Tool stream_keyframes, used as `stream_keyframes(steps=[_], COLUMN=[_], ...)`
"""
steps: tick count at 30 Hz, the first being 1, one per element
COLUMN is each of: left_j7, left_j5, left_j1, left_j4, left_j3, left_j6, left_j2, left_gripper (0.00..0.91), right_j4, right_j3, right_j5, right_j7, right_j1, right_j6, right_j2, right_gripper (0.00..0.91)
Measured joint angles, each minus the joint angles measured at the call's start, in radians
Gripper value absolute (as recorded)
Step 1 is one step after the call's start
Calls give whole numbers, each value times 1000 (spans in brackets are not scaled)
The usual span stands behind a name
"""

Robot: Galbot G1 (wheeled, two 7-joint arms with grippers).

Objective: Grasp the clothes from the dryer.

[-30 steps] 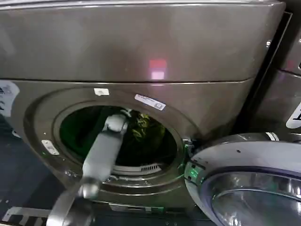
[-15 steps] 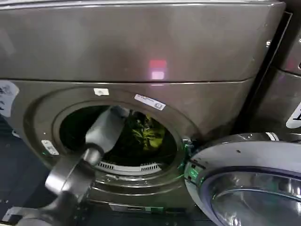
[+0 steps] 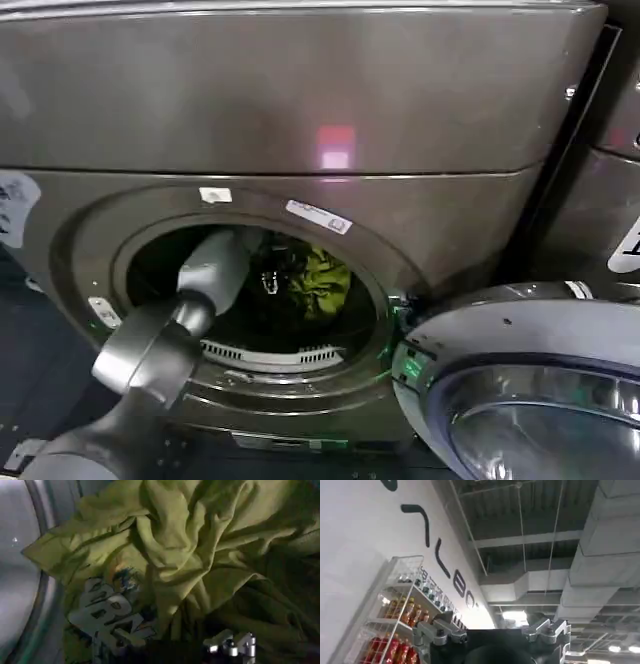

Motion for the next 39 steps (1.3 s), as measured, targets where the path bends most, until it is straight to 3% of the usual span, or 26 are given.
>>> stream_keyframes(steps=[1, 2, 6, 17, 23, 31, 39], left_j7=[0, 0, 3, 7, -62, -280, -532], left_j5=[3, 5, 14, -6, -118, -402, -670], left_j1=[1, 1, 2, 4, 38, 138, 322], left_j4=[2, 5, 14, 21, -36, -202, -504], left_j3=[1, 3, 7, -11, -79, -190, -322], left_j6=[-1, -2, -6, -14, 18, 36, 21], left_j2=[0, -1, -1, -5, -2, -3, -8], left_gripper=[228, 125, 0, 0, 0, 0, 0], right_j4=[0, 1, 1, 2, 10, 20, 18], right_j3=[0, 0, -2, -5, -23, -52, -88], right_j5=[0, 0, 0, 0, -2, -14, -25], right_j7=[0, 0, 0, 2, 4, 5, 8], right_j1=[0, -1, -1, 2, 20, 51, 92], right_j6=[0, 0, 1, 2, 3, 5, 22], right_j2=[0, 1, 4, 7, 6, -3, -12], right_gripper=[907, 907, 907, 907, 907, 907, 907])
